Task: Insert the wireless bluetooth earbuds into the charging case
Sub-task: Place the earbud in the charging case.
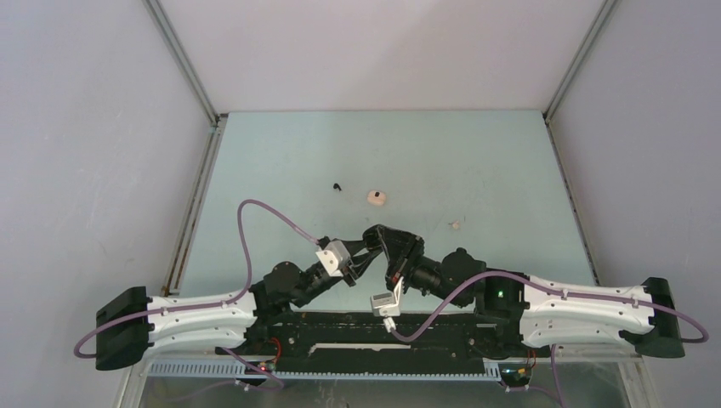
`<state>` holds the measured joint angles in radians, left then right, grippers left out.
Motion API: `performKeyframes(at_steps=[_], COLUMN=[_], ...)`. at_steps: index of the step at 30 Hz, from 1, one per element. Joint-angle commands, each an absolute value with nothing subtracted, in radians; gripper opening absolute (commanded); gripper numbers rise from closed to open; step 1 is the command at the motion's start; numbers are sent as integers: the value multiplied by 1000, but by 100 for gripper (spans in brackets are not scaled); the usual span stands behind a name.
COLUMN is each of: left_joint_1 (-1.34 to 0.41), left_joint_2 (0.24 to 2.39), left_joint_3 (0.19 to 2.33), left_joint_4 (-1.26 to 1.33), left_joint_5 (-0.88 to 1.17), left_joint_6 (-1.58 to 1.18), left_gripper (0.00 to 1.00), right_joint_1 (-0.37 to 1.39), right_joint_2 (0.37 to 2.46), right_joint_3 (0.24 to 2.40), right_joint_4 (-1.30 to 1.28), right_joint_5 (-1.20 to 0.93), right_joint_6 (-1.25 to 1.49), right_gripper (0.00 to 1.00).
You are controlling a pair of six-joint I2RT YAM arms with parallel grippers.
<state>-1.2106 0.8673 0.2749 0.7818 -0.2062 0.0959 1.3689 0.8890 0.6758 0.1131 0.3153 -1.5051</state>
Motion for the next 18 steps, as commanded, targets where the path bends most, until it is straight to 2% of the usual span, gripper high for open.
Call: performKeyframes(at_steps=[1, 18], left_joint_1=[-1221, -1230], left_joint_2=[855, 853], left_joint_3=[292, 294], left_joint_4=[807, 793], left_joint_5=[-210, -195], left_joint_6=[130, 140], left_gripper=[2, 2], right_joint_1=[1388, 1407], right_joint_2=[890, 909], right_joint_3=[675, 675], right_joint_4=[98, 80], right_joint_5=[296, 277], right_joint_6=[-1521, -1498], right_gripper=[0, 0])
